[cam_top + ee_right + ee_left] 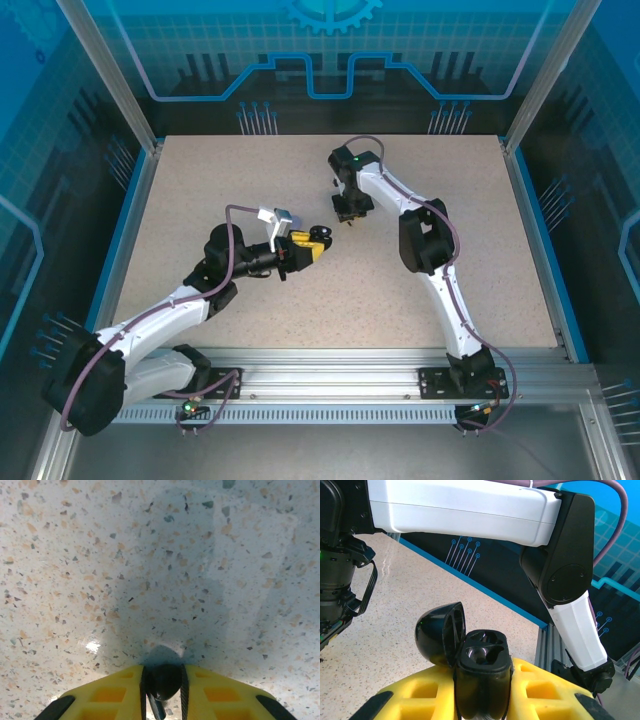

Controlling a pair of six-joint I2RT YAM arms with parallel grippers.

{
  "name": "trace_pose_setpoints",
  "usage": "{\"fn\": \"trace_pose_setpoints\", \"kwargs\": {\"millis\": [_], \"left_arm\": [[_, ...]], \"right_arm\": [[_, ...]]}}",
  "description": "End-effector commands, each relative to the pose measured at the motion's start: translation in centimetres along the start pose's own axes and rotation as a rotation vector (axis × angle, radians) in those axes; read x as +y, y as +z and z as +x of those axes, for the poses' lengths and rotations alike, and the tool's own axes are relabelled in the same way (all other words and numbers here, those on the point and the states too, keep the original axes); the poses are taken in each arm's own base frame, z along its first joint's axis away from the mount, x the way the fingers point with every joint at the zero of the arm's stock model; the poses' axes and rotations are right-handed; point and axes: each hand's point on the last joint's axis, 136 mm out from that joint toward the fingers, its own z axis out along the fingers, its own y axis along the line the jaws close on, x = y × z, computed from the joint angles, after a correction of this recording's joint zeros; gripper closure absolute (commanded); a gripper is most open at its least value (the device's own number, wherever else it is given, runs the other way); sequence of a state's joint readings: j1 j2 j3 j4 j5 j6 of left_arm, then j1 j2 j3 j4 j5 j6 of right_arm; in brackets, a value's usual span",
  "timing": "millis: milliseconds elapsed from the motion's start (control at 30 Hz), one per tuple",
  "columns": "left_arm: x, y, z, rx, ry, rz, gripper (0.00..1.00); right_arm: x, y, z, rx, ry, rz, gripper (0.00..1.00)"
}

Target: Insert the wireless bluetooth earbuds into the charging case

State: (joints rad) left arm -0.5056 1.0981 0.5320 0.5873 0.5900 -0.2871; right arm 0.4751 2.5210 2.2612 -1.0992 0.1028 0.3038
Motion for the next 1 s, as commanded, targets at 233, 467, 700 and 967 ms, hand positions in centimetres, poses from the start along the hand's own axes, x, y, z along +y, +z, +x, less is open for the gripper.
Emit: {"fn": "trace_pose_setpoints", "kwargs": {"millis": [233, 467, 700, 967], "left_arm": [[0.1, -0.4, -0.4, -0.016, 0.012, -0.015, 0.94], [0.4, -0.3, -0.1, -0.011, 0.001, -0.027, 0.94], [1.5, 0.1, 0.5, 0.001, -0.029, -0.066, 0.94], [3.8, 1.3, 1.9, 0.019, -0.089, -0.146, 0.96]], "right_arm": [[0.7, -1.3, 0.4, -0.019, 0.048, -0.082, 0.78], [-0.3, -2.4, 0.2, -0.09, 0.096, -0.13, 0.78], [-1.3, -4.7, 0.3, -0.179, 0.145, -0.206, 0.79], [-2.3, -6.7, 1.7, -0.267, 0.176, -0.292, 0.79]]}}
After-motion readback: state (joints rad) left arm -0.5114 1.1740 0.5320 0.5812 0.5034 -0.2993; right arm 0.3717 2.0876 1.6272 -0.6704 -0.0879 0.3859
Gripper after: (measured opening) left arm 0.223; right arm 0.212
